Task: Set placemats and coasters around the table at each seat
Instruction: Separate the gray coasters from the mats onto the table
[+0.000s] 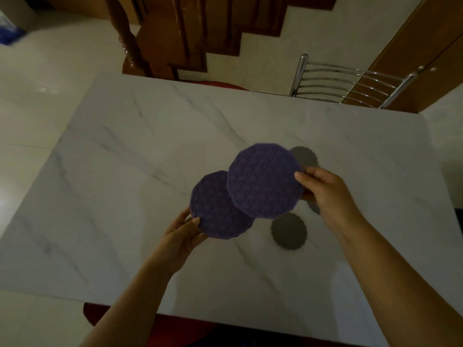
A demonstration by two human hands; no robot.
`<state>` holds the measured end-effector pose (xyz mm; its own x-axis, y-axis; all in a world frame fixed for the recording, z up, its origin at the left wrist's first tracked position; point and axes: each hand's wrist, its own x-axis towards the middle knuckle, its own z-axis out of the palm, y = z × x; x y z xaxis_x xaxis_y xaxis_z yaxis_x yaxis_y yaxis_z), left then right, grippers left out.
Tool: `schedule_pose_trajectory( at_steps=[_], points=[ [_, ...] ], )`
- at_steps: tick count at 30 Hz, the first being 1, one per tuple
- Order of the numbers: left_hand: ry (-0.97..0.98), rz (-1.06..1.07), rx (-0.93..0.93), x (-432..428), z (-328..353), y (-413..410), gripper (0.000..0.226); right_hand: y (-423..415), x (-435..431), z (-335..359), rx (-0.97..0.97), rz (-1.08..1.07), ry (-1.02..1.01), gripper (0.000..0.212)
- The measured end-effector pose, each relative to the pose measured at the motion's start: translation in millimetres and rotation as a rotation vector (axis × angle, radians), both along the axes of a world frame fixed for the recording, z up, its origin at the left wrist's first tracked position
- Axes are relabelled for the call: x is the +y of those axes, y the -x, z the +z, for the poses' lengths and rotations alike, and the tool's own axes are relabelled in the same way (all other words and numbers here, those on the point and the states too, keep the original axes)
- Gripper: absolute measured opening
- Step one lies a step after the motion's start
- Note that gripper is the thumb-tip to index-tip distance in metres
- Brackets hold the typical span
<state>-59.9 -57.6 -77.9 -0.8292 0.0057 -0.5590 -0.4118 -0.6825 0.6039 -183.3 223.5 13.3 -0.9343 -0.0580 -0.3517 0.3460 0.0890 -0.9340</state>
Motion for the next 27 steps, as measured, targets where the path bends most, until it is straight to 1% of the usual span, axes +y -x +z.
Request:
schedule_pose_trajectory(
  at_steps=[4, 9, 15, 20, 23, 27],
  points=[
    [-0.035, -0.038, 0.035, 12, 8, 2, 0.038, -27, -22, -13, -0.071, 0.022, 0.025, 0.010],
    [-0.080, -0.089, 0.088, 22, 14, -3, 0.037, -49, -28, -25, -0.012, -0.089, -0.028, 0.017],
    [-0.094, -0.133, 0.098, 27, 17, -14, 0.035, -77, -26, -30, -0.005, -0.128, -0.079, 0.007],
    [-0.102, -0.219, 0.105, 27, 12, -23, 0.035, -98, -22, -33, 0.045, -0.194, -0.126, 0.007],
    [-0.073, -0.296, 0.109, 35, 10, -25, 0.034, -110, -13, -38, 0.028, -0.225, -0.139, 0.011],
    [-0.074, -0.340, 0.089, 50, 9, -27, 0.036, -122, 7, -39, 0.022, -0.277, -0.141, 0.016]
  ],
)
